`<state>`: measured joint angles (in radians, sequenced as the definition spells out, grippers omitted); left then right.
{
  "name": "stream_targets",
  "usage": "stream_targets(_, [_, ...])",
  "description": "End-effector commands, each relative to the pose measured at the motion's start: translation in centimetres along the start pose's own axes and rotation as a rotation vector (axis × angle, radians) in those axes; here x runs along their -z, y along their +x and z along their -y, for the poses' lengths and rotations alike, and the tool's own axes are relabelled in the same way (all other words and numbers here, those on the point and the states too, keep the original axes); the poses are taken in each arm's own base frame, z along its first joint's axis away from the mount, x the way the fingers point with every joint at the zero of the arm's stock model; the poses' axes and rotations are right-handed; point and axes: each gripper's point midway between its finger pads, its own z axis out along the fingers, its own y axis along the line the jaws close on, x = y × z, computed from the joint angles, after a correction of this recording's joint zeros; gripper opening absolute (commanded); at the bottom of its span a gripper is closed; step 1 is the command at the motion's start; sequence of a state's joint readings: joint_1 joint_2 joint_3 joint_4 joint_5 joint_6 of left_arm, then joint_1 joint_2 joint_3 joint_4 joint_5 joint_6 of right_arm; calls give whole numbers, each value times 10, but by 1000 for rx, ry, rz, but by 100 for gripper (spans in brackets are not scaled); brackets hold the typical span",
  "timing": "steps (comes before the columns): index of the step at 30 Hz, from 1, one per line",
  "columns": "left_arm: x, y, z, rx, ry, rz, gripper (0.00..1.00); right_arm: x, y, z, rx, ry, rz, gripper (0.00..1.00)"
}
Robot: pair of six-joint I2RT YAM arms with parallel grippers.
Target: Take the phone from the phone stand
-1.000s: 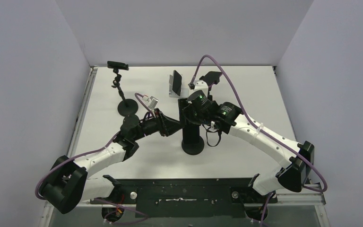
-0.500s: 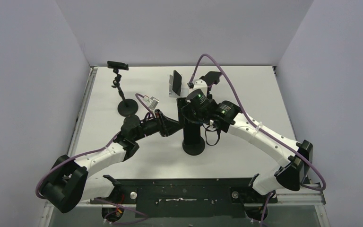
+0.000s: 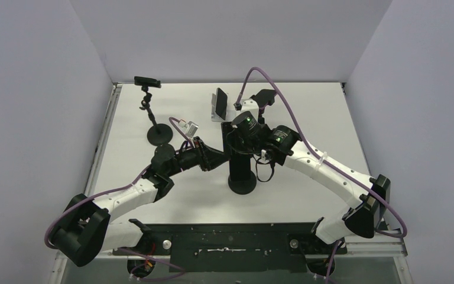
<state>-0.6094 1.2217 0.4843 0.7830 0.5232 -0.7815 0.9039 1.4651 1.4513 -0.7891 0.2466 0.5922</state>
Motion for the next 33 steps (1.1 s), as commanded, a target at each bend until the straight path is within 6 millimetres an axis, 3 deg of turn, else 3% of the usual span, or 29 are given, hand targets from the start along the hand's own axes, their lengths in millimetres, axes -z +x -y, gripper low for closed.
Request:
stream_targets(1, [-1, -9, 9, -45, 33, 42, 6, 5, -7, -1, -2, 2, 26, 84])
stream_targets(4, [-1, -9, 10, -46, 33, 43, 6, 4, -5, -1, -6, 0, 27, 85])
stream_targets(10, [1, -9, 10, -45, 31, 45, 8, 2, -3, -1, -2, -1, 21, 77])
stream_targets(17, [2, -10, 10, -42, 19, 47, 33, 3, -2, 1, -4, -1, 27, 58])
stream_targets(22, [-2, -10, 9, -33, 23, 37, 36, 5, -3, 1, -1, -2, 31, 47])
stream_targets(25, [-4, -10, 12, -27, 42, 30, 34, 6, -2, 1, 6, 1, 30, 45])
stream_targets(31, [-3, -11, 13, -14, 53, 48, 10, 8, -3, 4, 7, 10, 37, 38])
stream_targets(33, [-3, -11, 13, -8, 54, 56, 6, 8, -2, 5, 7, 12, 37, 36])
